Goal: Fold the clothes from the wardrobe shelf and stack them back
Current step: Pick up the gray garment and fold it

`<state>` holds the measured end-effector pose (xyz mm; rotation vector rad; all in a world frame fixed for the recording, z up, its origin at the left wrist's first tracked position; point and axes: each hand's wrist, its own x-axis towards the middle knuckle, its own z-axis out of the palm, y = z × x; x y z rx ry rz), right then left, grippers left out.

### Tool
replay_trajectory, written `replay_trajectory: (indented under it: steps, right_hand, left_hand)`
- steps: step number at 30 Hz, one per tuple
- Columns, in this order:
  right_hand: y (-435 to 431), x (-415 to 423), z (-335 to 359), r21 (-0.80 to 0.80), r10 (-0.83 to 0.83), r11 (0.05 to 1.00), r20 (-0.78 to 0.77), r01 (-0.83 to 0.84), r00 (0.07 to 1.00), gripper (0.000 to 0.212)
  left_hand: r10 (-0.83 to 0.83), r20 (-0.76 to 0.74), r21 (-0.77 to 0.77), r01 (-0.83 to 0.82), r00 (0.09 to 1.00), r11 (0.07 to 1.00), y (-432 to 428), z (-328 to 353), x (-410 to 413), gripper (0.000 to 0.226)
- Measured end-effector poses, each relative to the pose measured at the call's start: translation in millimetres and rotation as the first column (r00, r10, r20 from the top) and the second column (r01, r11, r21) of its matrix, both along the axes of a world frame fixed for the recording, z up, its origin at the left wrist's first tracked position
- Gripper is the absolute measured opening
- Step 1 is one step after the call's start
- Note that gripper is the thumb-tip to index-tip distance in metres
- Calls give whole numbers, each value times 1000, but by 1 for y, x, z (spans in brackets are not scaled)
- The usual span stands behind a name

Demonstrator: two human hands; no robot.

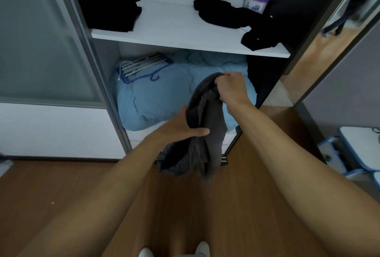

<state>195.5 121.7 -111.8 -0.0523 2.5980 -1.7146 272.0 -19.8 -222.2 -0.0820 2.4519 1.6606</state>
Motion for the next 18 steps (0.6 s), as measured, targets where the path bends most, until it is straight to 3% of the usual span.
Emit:
replay_trajectory:
  steps: [3,7,10,11,14,15,18]
  right_hand:
    - [7,0,-1,-52,-41,998,9,42,999,22]
    - [19,-1,-1,-137,-80,987,32,84,996,24]
    - [20,2,-1,-151,-44,987,50,51,998,19]
    - [19,3,-2,-152,-31,988,48,38,998,18]
    - [22,3,-4,-130,-30,991,2,30,1000,16]
    - [27,1,-6,-107,-42,993,-24,39,999,18]
    - [51,-8,-18,-32,-63,998,-86,60,994,34]
  left_hand:
    - [6,-28,-132,-10,1000,991,5,-26,0,98]
    - [-87,123,-280,119,989,953,-2,-50,12,105]
    - [46,113,-373,0,993,928,19,-51,18,108]
    - [98,74,-414,-59,992,908,27,-51,18,96]
    - [170,-39,-465,-168,985,869,32,-46,18,27]
    - [174,-22,-455,-164,985,875,26,-41,18,21]
    - [132,7,-514,-109,991,851,-7,-26,13,31]
